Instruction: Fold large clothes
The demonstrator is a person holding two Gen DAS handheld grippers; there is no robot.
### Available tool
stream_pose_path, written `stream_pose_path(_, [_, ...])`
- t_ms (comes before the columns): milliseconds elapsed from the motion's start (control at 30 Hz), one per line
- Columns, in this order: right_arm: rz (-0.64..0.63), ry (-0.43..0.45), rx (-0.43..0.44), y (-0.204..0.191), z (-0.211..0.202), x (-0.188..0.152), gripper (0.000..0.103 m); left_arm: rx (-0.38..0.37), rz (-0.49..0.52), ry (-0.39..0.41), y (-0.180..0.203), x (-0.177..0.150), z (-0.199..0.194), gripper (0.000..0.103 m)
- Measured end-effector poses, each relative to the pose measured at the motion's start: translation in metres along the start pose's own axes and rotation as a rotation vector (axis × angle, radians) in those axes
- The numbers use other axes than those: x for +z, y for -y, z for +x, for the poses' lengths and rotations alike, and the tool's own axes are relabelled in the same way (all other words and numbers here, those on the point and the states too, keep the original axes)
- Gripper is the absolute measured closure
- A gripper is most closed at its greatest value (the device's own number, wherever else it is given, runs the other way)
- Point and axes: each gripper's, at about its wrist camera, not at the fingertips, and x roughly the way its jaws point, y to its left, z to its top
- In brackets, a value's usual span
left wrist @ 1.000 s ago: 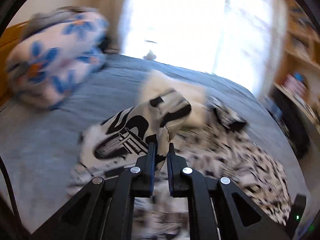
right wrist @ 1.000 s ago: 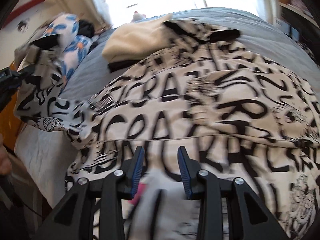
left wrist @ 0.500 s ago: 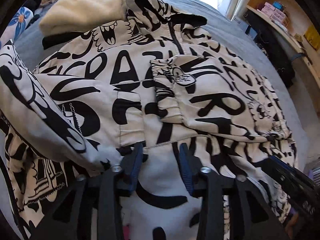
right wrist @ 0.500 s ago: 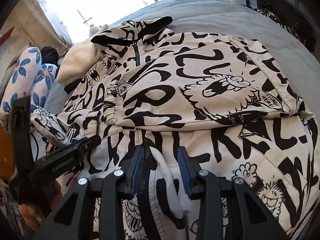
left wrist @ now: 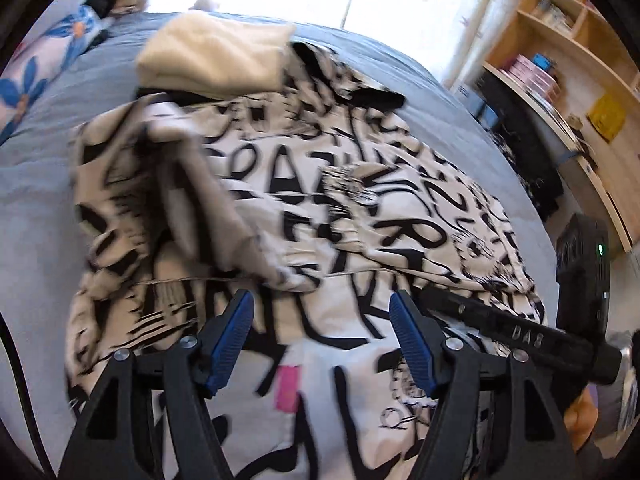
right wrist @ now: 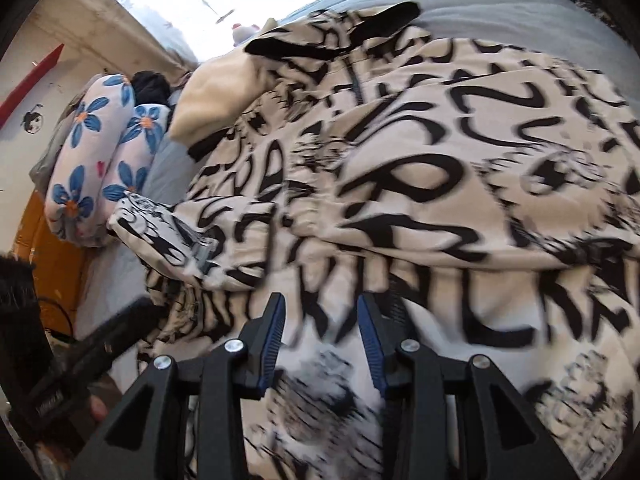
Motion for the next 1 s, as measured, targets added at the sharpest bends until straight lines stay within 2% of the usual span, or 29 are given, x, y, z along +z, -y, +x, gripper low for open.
stream_pose_path(200, [0.054,-0.132,0.147,-0.016,0.053,0.026,0.064,0.052,-0.143,-0.005,-0.047,-0.008,-0.005,0.033])
stream_pose_path(367, [0.119,-0.247,0.198,-0.015,0.105,0.034,0.064,0.052,-0.227,-0.013,-0.075,-0.015,-0.006,0.033])
stream_pose_path(600, [0.197,-0.272,0.320,-0.021,0.135,0.043,0.065,0.050,-0.259,-0.019,-0.091,-0.021,-0.006,0.033])
stream_pose_path(633, [0.171,-0.268,0.306,-0.027,0.136,0.044,0.068,0.049,-0.261,-0.019,-0.091,-0.021,-0.006,0.033])
stream_pose_path(667, [0.137,-0.263,0.296,-0.034,0.134,0.046,0.081,0.047,-0.263,-0.019,-0.092,-0.022,-0.006,0.033])
stream_pose_path(733, [0.039,-0.214,0.281,-0.055,0.120,0.052,0.091,0.047,-0.263,-0.012,-0.092,-0.023,-0.008,0.033])
stream_pose_path(767, [-0.024,-0.155,0.263,-0.068,0.104,0.057,0.093,0.049,-0.261,-0.008,-0.093,-0.023,-0.009,0.033])
stream_pose_path(900, [-0.171,0.100,0.218,-0.094,0.031,0.080,0.094,0.051,-0.271,0.000,-0.094,-0.021,-0.012,0.033])
stream_pose_path(1000, [-0.227,0.281,0.108,-0.093,-0.022,0.089,0.094,0.050,-0.278,0.005,-0.095,-0.021,-0.014,0.033])
